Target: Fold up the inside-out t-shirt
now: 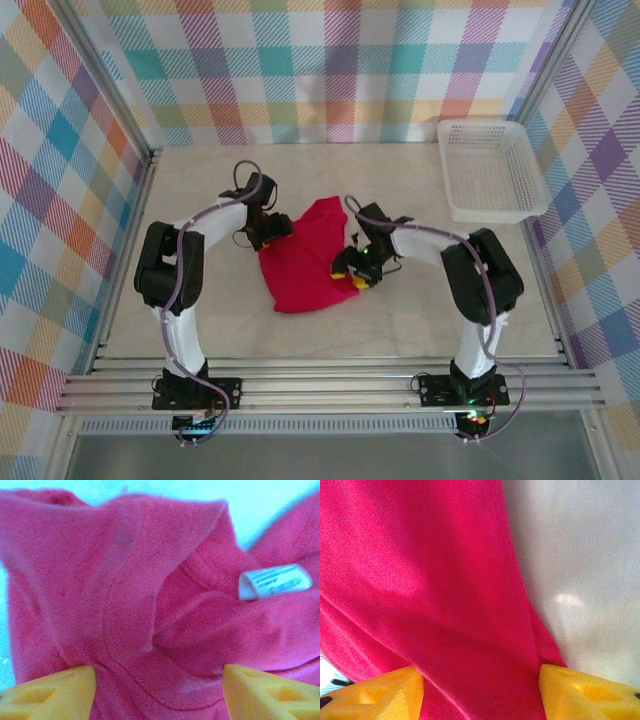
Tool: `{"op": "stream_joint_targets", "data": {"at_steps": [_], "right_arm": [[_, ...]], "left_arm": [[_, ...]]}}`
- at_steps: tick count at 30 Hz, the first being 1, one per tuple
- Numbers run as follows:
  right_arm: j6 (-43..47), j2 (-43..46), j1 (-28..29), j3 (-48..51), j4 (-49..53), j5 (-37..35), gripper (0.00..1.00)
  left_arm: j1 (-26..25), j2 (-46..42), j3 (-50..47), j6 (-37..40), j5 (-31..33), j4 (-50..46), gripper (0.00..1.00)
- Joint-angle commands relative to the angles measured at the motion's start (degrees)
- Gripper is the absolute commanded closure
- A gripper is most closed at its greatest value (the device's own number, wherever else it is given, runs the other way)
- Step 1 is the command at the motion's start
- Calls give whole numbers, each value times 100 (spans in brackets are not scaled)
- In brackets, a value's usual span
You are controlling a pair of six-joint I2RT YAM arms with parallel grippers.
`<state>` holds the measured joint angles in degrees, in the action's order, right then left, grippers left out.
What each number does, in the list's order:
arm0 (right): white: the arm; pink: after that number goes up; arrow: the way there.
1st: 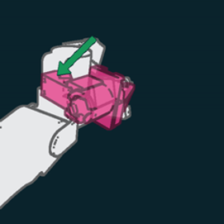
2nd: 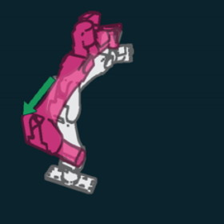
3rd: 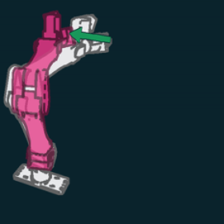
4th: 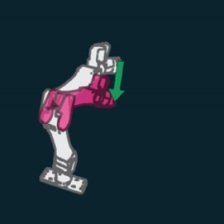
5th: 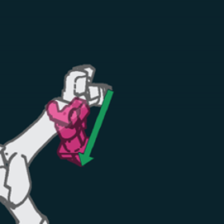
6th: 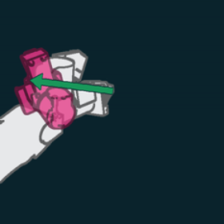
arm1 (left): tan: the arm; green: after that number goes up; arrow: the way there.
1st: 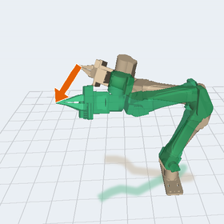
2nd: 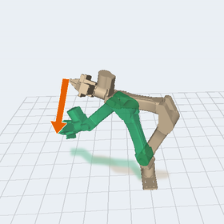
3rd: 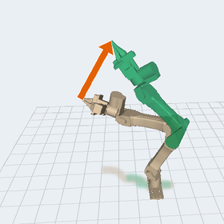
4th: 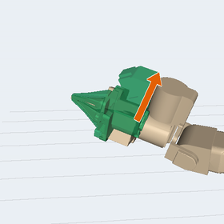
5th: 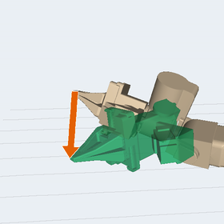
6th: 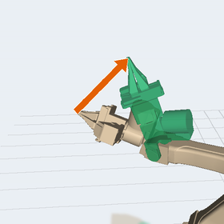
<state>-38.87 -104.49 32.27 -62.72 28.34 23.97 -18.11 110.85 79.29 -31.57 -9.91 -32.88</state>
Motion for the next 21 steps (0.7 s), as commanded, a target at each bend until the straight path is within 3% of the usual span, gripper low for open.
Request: {"op": "stream_joint_targets", "data": {"at_steps": [1,9,17,21], "right_arm": [[-26,269,-62,-44,-121,-575,37],[1344,-129,-374,-1682,489,-714,38],[1900,-2148,-485,-4128,1346,-902,45],[1875,-2544,-489,-4629,1506,-995,44]], "left_arm": [[43,-134,461,336,-200,-606,33],[176,-788,892,947,100,-1449,33],[481,-82,1062,1015,-61,-1173,35],[519,412,1379,1088,72,-1246,35]]}}
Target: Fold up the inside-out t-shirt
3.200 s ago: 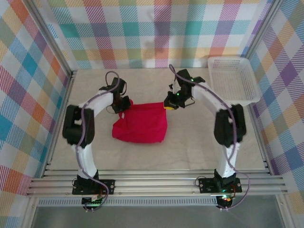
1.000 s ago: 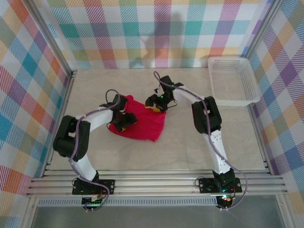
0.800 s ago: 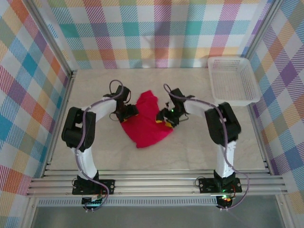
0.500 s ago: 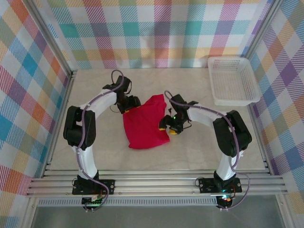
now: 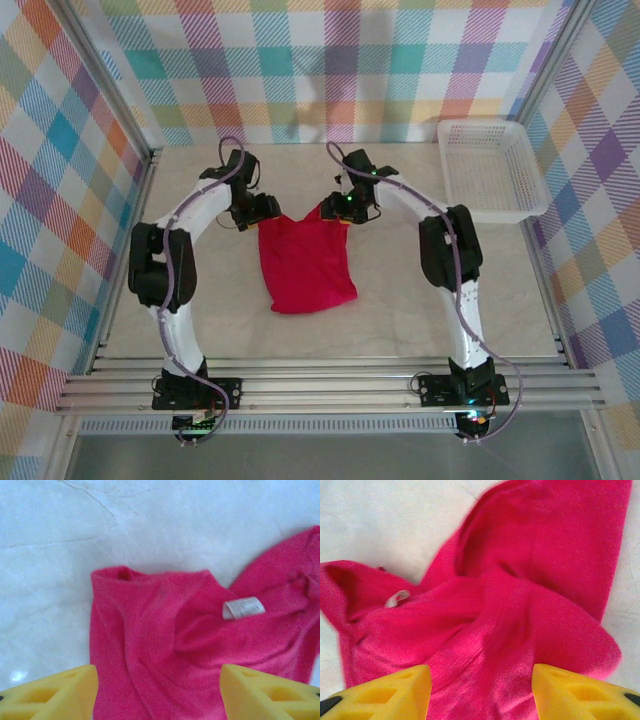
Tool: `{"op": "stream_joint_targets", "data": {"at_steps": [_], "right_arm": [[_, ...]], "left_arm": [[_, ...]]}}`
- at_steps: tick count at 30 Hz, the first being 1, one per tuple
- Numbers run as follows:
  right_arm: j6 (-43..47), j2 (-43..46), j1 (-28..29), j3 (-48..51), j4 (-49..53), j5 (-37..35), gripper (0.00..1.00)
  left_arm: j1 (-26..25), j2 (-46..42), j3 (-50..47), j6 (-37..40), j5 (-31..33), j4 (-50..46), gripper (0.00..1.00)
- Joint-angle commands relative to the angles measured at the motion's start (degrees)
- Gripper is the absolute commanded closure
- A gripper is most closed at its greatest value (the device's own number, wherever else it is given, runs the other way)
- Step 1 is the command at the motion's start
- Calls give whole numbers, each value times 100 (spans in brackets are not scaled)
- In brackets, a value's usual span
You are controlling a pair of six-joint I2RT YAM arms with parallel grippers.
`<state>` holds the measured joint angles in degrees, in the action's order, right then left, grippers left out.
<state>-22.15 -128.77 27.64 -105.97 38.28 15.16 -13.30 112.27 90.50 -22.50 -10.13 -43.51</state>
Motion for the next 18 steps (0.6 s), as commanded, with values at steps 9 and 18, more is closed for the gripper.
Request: {"op": "stream_joint_targets", "data": {"at_steps": [9,18], "right_arm": [[189,-629,-22,-850,681,-94,82],[330,480,-57,-527,838,-411,100]], "left_arm": [[38,1209,827,212,388,-155,57],[38,632,1092,148,479,-564,100]]}}
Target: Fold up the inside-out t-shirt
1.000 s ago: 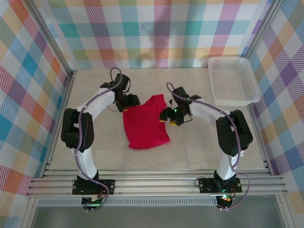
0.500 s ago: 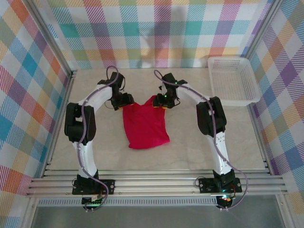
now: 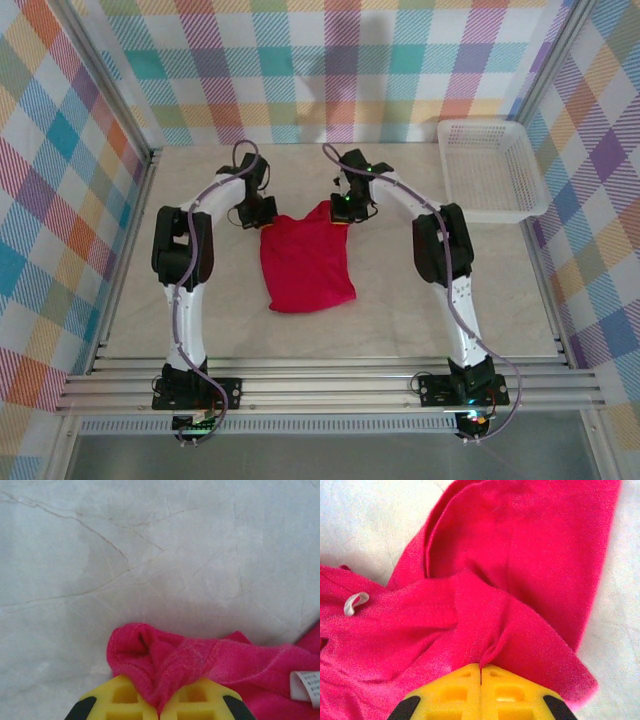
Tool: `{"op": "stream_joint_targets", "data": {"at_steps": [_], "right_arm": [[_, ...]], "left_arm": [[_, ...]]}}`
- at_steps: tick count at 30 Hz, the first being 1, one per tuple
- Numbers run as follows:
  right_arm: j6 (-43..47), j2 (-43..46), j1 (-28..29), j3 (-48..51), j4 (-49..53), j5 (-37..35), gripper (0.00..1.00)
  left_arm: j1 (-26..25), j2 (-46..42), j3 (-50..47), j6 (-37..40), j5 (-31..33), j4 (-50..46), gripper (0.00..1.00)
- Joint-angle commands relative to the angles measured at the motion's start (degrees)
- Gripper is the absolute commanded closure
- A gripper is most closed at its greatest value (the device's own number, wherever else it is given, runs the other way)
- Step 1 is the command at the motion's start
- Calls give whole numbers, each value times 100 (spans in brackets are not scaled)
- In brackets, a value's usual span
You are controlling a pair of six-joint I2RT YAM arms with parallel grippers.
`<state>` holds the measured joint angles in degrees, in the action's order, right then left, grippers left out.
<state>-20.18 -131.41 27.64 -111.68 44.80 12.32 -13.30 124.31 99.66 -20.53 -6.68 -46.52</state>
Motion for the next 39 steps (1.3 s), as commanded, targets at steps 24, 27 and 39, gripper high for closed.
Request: {"op": "stream_joint_targets", "data": {"at_steps": [24,27,39], "right_arm": [[-106,-647,-829,-1483,-41,152,61],[-162,-900,-833,-1995,557,439,40],[-823,-359,-852,23,-887,1287,20]], "left_arm": [[232,1304,2743,-195,-497,-360,46],[327,1284,3079,-167,-677,-694,37],[460,-693,-754,-110,-1478,763,37]]}}
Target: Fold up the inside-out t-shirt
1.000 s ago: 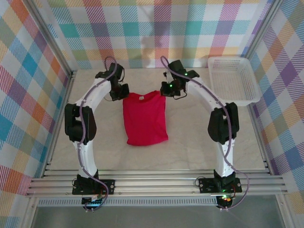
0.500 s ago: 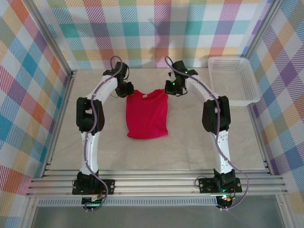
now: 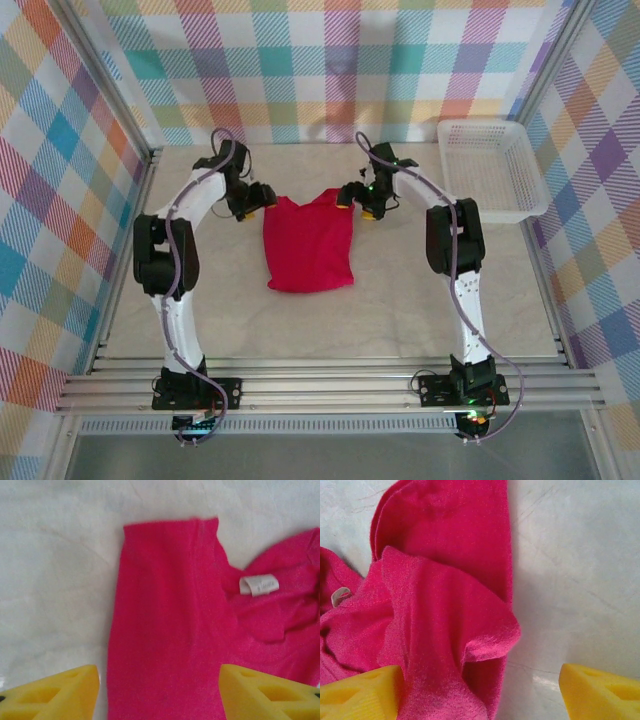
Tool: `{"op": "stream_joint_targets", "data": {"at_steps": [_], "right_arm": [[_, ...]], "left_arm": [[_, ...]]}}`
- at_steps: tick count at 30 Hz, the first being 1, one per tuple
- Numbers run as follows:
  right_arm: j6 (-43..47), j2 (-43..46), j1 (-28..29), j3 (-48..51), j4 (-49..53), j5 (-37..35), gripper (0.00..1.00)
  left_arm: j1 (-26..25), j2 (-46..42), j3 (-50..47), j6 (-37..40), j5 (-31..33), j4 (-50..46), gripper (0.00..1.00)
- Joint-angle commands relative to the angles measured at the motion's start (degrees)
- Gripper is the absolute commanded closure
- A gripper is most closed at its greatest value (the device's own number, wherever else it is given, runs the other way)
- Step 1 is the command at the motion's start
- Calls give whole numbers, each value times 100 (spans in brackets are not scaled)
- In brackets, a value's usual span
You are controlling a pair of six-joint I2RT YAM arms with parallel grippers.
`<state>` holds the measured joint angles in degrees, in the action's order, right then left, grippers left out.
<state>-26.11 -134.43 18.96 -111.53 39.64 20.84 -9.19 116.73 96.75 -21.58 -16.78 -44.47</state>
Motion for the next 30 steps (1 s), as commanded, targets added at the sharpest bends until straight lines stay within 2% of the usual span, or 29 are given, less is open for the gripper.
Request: {"op": "stream_joint_targets", "data": {"at_steps": [1,6,9,20,23,27,30], "right_arm": [[-280,-105,20,42,-448,496,21],[-544,-210,55,286,-895,852,29],[-645,-289,118,275,-980,930,31],[-734,-658,360,-132,-973,869,31],[-729,-733,369,-291,-964,870,37],[-577,-813,362,-547,-749,798,60],[-544,-813,355,-587,-729,787,71]], "left_arm": [[49,145,-573,-48,-605,702,37],[38,462,-1015,-477,-1260,1680,39],[30,646,-1044,-648,-1423,1974,39],[-233,984,-939,-1046,-1417,2557,40],[-366,1143,-828,-1184,-1399,2802,43],[-500,1248,-711,-1272,-1429,3120,51],[-549,1206,-803,-1354,-1392,3399,61]]}}
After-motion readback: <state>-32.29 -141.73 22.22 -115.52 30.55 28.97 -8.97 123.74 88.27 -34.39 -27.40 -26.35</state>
